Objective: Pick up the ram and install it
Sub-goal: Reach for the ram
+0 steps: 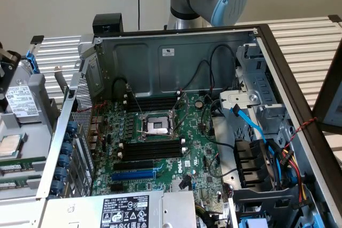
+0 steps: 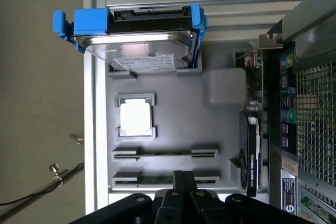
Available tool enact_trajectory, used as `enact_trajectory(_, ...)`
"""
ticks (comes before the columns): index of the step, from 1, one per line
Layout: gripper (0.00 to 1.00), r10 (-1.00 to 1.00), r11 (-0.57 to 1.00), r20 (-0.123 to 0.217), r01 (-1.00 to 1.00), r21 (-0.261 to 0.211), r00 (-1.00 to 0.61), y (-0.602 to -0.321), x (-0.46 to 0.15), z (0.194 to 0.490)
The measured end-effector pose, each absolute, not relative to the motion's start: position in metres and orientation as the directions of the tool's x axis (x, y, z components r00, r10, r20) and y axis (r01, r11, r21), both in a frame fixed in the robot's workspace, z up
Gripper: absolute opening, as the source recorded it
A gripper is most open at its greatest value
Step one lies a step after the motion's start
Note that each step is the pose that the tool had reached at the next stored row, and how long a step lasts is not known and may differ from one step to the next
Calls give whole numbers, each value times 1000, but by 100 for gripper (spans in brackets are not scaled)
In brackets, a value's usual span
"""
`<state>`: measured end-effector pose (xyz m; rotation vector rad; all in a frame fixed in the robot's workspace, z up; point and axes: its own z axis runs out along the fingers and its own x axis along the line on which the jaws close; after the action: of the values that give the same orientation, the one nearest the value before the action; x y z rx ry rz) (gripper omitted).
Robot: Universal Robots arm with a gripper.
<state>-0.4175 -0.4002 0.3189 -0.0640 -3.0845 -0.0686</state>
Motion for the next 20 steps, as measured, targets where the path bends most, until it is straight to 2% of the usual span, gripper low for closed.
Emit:
enact_trajectory(16, 10, 24, 999, 47, 26, 34, -999, -400, -425, 311)
enact_trajectory(20, 10, -39, 999, 47, -37, 34, -998, -400, -425, 311)
